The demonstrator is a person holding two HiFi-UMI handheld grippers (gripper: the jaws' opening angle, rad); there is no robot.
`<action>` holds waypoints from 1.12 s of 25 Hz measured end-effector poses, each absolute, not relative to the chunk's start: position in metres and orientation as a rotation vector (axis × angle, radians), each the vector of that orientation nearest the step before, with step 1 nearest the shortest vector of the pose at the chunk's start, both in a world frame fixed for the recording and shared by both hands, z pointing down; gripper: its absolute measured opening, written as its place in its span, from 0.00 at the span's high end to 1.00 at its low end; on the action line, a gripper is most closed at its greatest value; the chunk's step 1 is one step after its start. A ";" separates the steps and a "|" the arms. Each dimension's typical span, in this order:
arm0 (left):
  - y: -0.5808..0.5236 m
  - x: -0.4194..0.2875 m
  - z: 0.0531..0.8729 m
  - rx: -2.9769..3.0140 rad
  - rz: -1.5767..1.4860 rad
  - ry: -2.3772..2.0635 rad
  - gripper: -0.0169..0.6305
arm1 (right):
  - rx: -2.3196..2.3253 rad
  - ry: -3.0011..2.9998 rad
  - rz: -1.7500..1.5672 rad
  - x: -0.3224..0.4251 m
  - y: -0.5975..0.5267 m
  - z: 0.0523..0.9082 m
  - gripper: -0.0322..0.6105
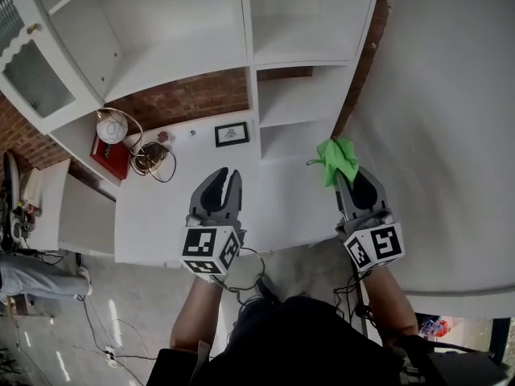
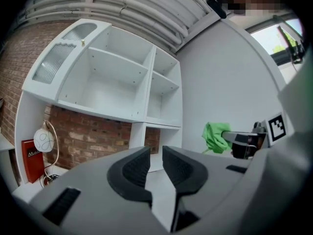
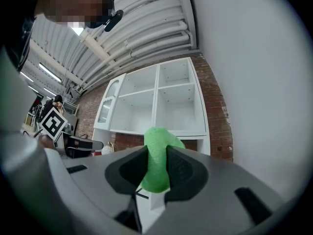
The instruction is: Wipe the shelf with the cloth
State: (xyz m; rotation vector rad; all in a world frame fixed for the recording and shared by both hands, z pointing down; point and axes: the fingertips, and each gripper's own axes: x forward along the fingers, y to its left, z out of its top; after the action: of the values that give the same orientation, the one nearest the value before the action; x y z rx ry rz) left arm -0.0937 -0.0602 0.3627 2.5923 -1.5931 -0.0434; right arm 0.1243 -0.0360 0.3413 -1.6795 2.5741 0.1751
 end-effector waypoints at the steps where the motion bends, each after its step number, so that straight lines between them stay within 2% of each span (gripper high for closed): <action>1: -0.065 -0.098 0.365 2.591 -0.044 -1.589 0.86 | -1.688 2.575 0.174 0.121 -0.041 0.343 0.80; 10: -0.096 -0.116 0.382 2.567 -0.025 -1.569 0.86 | -1.682 2.583 0.163 0.104 -0.077 0.352 0.80; 28: -0.156 -0.066 0.374 2.478 0.073 -1.799 0.86 | -1.387 2.741 0.219 0.104 -0.184 0.372 0.80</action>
State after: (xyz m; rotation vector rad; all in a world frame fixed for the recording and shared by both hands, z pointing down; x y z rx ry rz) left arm -0.0663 -0.1559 0.3743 2.4783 -1.7993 0.0729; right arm 0.1045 -0.1843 0.3721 -1.3867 2.7411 0.2192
